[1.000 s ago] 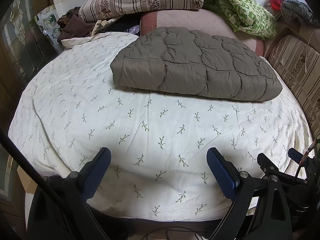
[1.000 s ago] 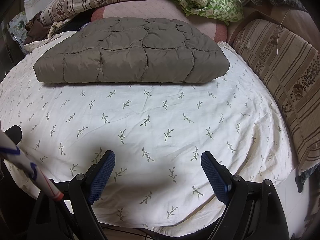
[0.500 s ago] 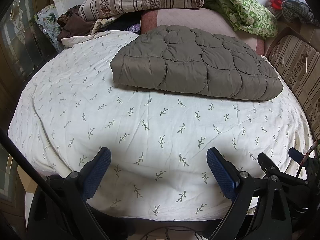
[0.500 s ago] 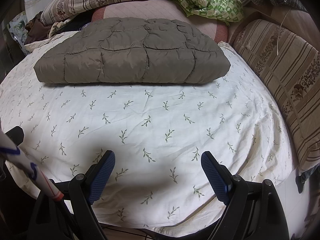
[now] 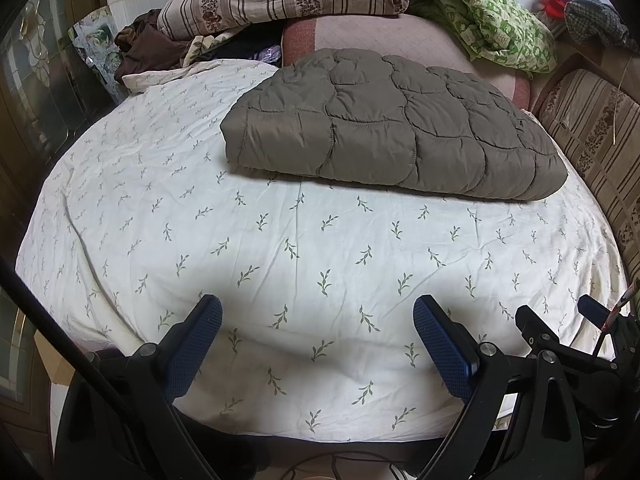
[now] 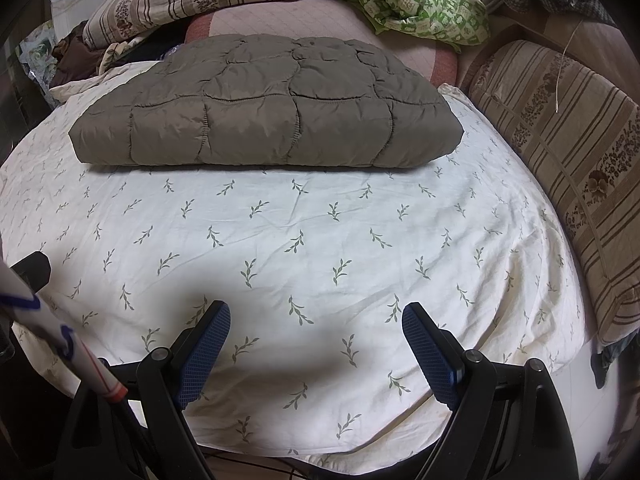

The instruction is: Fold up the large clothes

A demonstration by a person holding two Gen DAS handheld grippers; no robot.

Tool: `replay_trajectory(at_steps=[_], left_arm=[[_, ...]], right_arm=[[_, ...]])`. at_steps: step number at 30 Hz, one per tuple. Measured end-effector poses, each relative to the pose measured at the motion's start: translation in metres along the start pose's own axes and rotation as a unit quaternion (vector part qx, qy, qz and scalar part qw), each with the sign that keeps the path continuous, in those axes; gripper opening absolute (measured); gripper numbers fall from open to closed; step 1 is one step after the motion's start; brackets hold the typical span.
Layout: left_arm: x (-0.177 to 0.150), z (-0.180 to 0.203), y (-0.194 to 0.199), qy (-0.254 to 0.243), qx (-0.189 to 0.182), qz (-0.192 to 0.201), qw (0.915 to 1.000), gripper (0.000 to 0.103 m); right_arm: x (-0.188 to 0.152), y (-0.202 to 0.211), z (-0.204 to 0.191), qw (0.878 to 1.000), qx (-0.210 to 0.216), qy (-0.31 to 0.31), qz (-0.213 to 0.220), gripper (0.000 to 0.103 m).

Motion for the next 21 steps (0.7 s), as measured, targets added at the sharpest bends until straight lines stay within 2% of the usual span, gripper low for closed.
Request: replay_trajectory(at_steps=[21], left_arm=[[-0.0018,-0.0004,-0.0044,0.003,0.004,-0.005,1.0,0.096]], right_arm=[[-0.0004,-0.0009,0.0005,1.0,0.008,-0.002,0.0,0.091]])
Point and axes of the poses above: each gripper's, at about its wrist camera, not at the fingertips, and y roughly against the way its jaws point, z to its right, x to its top, the point moved 5 cm from there along -y, roughly the way its jaws point, and after that the axes turned 4 degrees about -z, right-handed, at the moved point
